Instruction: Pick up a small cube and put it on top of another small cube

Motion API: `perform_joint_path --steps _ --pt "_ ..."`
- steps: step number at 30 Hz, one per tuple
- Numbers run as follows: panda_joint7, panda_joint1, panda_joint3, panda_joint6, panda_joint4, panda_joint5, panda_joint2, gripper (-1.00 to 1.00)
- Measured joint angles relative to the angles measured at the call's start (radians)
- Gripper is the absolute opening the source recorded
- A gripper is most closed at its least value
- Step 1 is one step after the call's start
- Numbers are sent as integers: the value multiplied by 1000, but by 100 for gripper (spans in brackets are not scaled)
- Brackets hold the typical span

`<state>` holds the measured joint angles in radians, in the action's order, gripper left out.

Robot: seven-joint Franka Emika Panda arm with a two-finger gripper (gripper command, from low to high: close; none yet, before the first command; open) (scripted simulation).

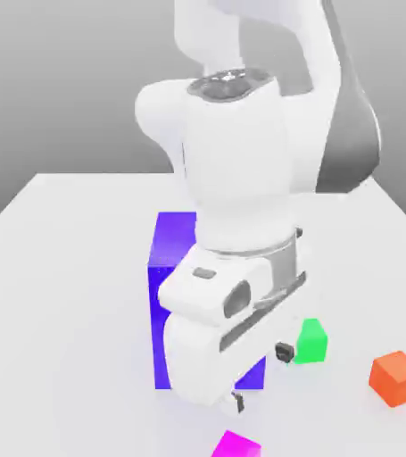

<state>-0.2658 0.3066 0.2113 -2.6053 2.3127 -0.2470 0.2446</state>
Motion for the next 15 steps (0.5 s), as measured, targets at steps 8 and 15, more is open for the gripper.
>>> perform_joint_path --steps 8,15 --pt "-101 -35 -45 -170 -28 22 259 -100" --pt "-101 -35 -45 -170 -28 22 261 -100"
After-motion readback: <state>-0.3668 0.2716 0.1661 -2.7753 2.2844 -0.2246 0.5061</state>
